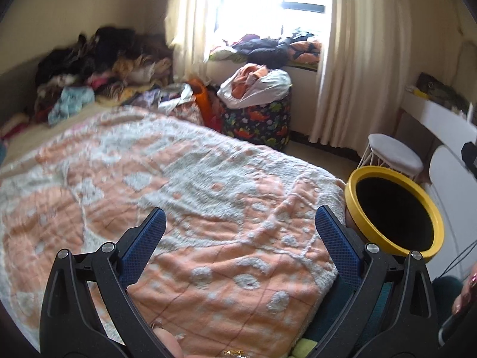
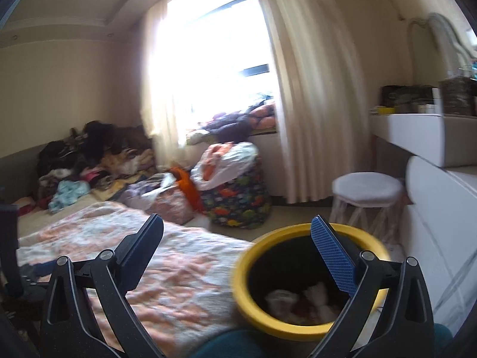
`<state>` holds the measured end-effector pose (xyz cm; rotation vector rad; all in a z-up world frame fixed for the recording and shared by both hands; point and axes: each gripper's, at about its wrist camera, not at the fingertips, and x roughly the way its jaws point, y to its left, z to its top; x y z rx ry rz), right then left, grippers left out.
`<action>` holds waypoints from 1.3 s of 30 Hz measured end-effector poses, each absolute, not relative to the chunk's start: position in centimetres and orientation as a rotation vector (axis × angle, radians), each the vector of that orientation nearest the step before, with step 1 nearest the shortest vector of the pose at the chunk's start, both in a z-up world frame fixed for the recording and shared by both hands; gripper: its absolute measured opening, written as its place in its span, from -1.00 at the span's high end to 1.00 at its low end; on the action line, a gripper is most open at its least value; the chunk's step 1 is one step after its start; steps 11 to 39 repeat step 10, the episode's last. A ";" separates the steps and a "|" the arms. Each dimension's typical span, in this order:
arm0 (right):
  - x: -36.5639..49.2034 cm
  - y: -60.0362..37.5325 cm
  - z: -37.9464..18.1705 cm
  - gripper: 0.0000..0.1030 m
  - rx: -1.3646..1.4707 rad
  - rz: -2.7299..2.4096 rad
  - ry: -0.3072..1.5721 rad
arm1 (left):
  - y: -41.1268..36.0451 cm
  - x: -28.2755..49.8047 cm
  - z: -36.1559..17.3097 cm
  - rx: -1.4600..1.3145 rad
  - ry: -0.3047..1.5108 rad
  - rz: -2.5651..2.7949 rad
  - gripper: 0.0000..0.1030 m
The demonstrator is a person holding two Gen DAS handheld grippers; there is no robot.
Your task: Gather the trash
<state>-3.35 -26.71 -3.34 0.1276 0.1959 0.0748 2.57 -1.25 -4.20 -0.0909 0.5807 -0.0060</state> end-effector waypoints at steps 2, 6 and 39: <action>-2.2 -22.9 -2.9 -0.87 0.096 0.199 0.223 | 3.2 2.6 -4.3 -0.146 0.594 0.104 -0.79; 0.8 -10.4 -3.7 -0.87 -0.043 0.544 0.389 | 15.1 2.1 -4.8 -0.222 0.604 0.441 -0.79; 2.6 3.2 -8.1 -0.87 -0.190 0.834 0.634 | 27.4 0.7 -7.0 -0.282 0.687 0.752 -0.79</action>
